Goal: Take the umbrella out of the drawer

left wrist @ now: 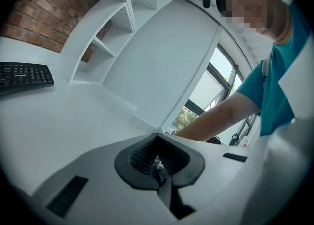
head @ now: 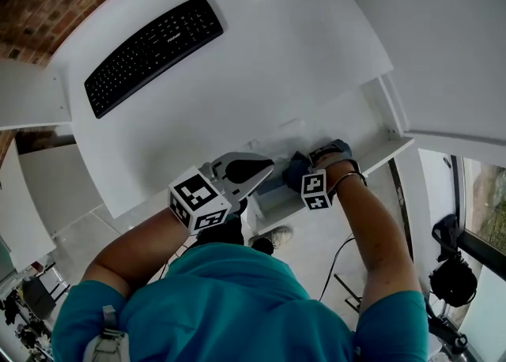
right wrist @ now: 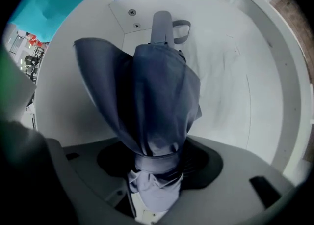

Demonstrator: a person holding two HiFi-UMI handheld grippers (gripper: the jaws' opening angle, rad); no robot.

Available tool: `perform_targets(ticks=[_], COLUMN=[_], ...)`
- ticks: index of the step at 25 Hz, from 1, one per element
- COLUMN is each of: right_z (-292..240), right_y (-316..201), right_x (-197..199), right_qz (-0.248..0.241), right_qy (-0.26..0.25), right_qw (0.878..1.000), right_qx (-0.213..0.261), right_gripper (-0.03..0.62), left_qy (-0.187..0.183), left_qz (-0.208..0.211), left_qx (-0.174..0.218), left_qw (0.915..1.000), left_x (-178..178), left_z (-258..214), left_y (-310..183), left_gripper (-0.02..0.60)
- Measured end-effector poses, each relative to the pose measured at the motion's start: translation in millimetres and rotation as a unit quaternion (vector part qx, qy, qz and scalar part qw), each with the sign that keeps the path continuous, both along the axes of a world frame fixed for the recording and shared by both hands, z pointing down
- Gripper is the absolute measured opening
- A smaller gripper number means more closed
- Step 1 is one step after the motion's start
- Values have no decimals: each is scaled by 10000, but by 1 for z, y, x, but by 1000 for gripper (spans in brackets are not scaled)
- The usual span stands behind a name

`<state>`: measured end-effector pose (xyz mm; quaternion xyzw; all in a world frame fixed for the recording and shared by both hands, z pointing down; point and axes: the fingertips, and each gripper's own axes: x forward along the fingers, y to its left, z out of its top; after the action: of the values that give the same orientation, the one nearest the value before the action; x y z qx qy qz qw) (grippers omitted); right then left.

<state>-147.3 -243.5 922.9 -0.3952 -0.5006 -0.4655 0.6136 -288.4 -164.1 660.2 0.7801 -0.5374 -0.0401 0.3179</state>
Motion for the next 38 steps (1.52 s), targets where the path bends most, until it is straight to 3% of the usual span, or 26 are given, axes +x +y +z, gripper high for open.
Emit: perform_targets(ticks=[11, 16, 21, 30, 38], right_z=[-83, -135, -197, -307, -384], right_y=[-5, -22, -41, -60, -53], right_x=[-23, -4, 31, 132, 248], right_qz=[445, 864, 1503, 2951, 4311], right_qy=[-969, -1288, -1732, -2619, -3376], right_qw=[9943, 9875, 9722, 9161, 8335], right_qx=[78, 289, 473, 715, 734], right_gripper=[264, 263, 264, 264, 264], left_qy=[-187, -342, -550, -677, -798], left_qz=[188, 291, 416, 750, 1400], left_qx=[328, 569, 865, 1476, 1901], left_qw=[9991, 9974, 9939, 9839, 9684], left_x=[23, 38, 56, 108, 190], left_z=[-42, -76, -114, -189, -244], left_y=[-2, -6, -14, -49, -79], left_gripper=[8, 8, 8, 8, 8])
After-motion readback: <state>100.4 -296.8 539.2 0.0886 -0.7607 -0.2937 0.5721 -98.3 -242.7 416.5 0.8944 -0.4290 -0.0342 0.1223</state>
